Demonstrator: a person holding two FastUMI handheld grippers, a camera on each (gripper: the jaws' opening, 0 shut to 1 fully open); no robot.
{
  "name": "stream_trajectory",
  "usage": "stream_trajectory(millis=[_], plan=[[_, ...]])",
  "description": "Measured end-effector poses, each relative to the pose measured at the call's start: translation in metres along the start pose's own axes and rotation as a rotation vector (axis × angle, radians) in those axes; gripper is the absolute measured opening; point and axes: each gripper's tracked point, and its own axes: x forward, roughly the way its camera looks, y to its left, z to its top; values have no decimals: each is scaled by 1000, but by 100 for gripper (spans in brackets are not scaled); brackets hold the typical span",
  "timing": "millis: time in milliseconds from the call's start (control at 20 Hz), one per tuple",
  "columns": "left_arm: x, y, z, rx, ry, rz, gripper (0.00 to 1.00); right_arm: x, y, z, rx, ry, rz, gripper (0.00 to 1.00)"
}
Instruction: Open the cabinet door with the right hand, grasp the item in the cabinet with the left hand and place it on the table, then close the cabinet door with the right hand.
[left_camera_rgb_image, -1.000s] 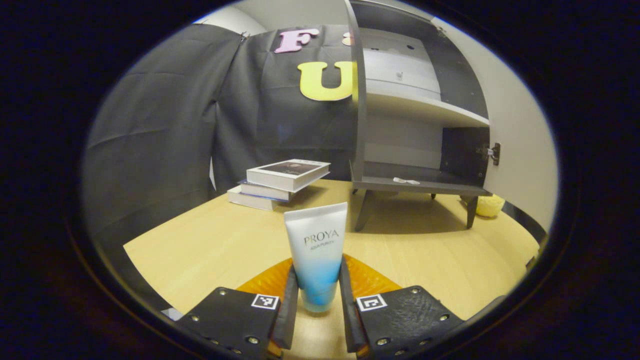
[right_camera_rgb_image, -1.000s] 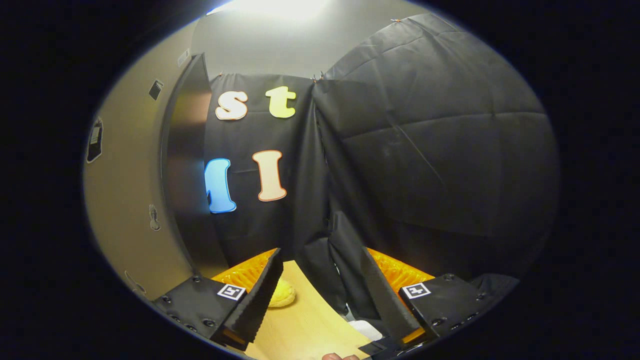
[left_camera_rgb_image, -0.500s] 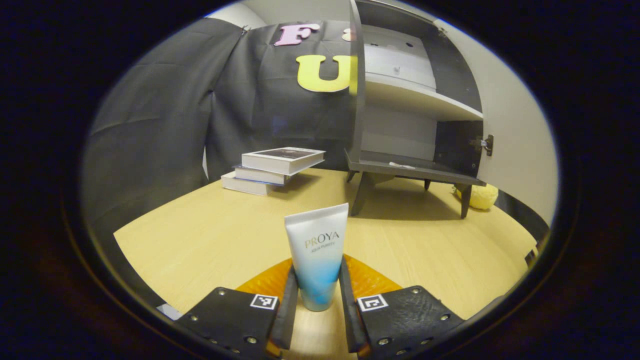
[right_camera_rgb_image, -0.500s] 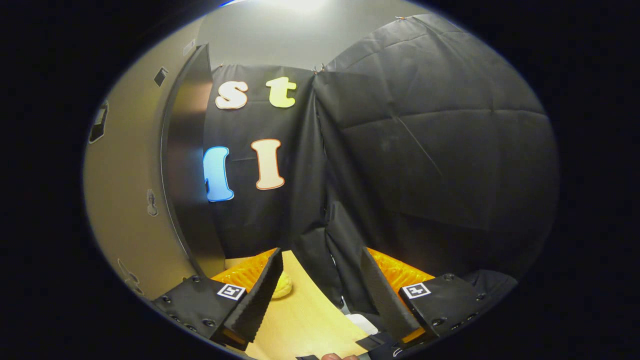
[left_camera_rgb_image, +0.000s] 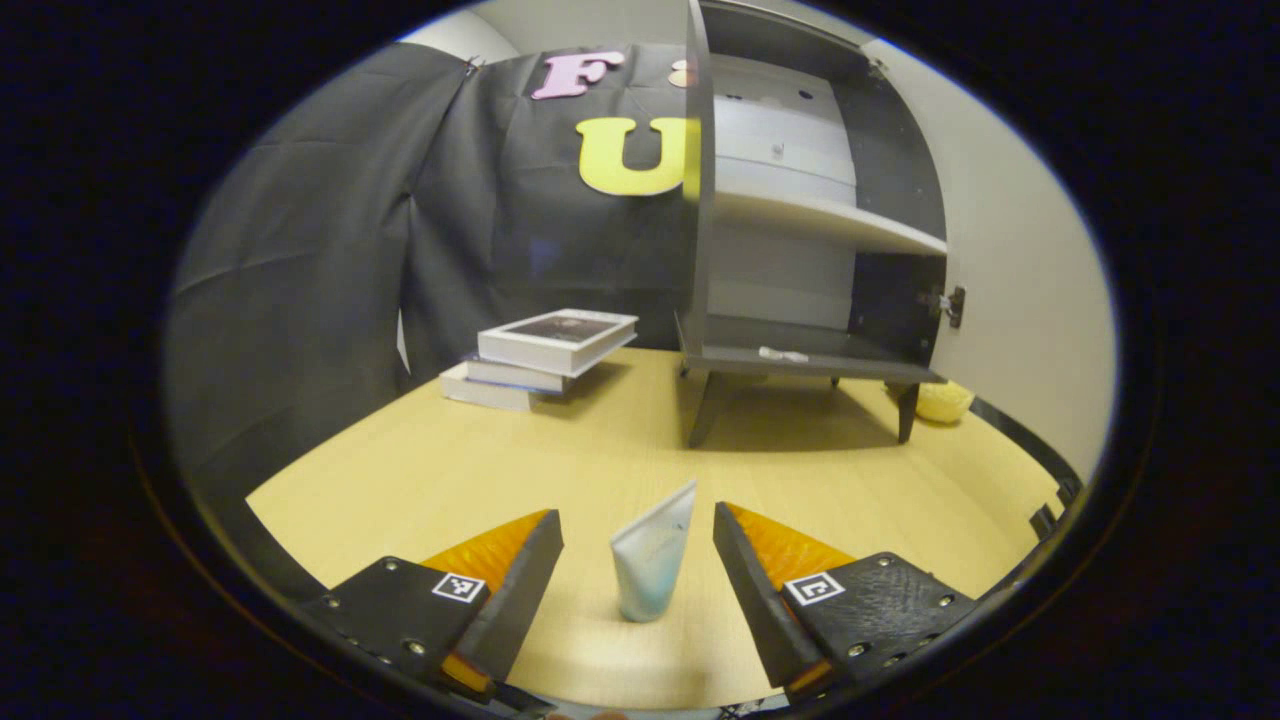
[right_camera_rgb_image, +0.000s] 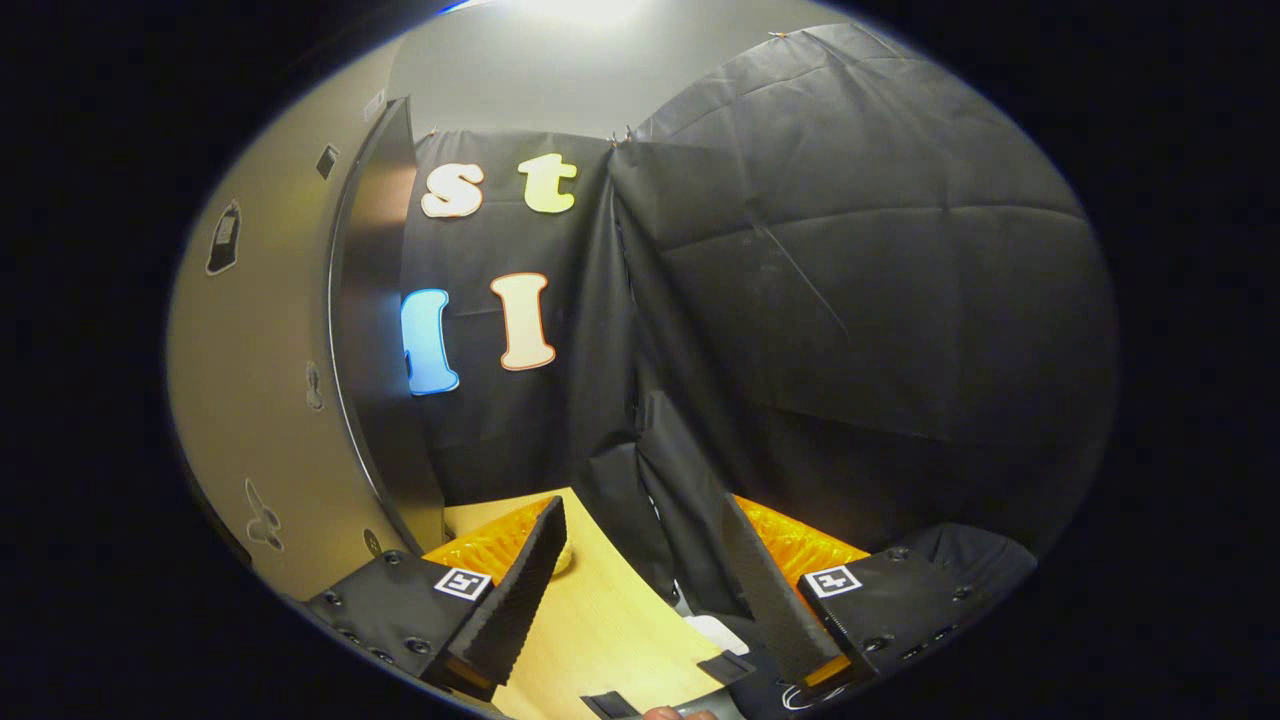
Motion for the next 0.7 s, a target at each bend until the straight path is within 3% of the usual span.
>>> stream_trajectory(millis=[100,150,200,250,300,400,450,650,700], plan=[[-19,9,38,16,-49,9,89,-14,-13,-11,-3,17,-28,93],[-30,11,57,13,-74,13,89,-21,-17,-13,10,19,-40,92],[-39,14,76,7,-86,26,89,-25,-19,-15,31,20,-50,98],[-52,23,86,9,-72,58,95,-31,-23,-14,56,16,-62,92],[-61,29,98,8,-59,94,89,-36,-26,-14,77,6,-75,92],[-78,21,123,-9,-50,97,93,-45,-29,-14,99,-5,-90,92],[-84,14,134,-21,-47,84,89,-49,-28,-14,89,-11,-89,98],[-108,-6,183,-63,-53,64,93,-63,-20,-6,55,-35,-37,93],[-113,-7,198,-67,-66,81,89,-64,-16,1,66,-49,-12,93]])
